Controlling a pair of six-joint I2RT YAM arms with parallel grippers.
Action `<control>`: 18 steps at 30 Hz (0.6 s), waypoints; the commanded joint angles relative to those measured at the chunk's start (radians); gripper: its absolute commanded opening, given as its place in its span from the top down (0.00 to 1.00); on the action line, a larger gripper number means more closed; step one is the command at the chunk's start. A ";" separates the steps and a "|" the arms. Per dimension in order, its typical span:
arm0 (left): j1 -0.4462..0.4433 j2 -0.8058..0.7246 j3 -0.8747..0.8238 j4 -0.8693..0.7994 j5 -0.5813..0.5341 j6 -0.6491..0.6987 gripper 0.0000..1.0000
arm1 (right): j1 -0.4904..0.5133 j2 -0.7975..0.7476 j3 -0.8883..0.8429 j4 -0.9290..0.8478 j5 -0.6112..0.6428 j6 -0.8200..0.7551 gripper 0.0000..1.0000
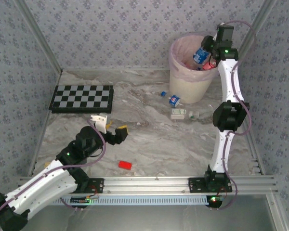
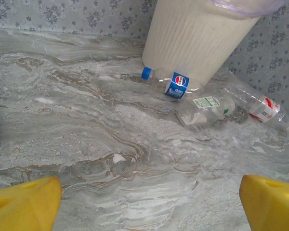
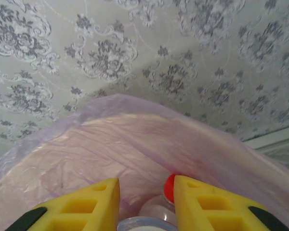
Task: Put the plastic bottles in the bin
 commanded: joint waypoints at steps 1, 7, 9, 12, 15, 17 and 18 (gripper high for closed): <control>0.012 0.000 0.012 -0.002 -0.005 0.000 0.05 | 0.026 0.025 -0.027 -0.231 -0.154 0.081 1.00; 0.026 0.006 -0.001 0.001 -0.006 -0.006 0.05 | 0.085 0.019 -0.038 -0.285 -0.172 0.056 1.00; 0.031 0.008 0.000 -0.002 -0.005 -0.008 0.05 | 0.110 0.015 -0.045 -0.292 -0.181 0.052 1.00; 0.040 0.013 0.002 -0.018 0.000 -0.022 0.03 | 0.146 0.008 -0.044 -0.309 -0.112 0.033 1.00; 0.062 0.038 0.022 -0.074 0.000 -0.053 0.02 | 0.155 0.008 -0.015 -0.309 -0.070 0.017 0.92; 0.072 0.059 0.035 -0.101 0.004 -0.062 0.02 | 0.158 0.005 0.015 -0.302 -0.059 -0.001 0.71; 0.075 0.069 0.039 -0.105 0.004 -0.064 0.02 | 0.159 0.001 0.038 -0.308 -0.046 -0.010 0.61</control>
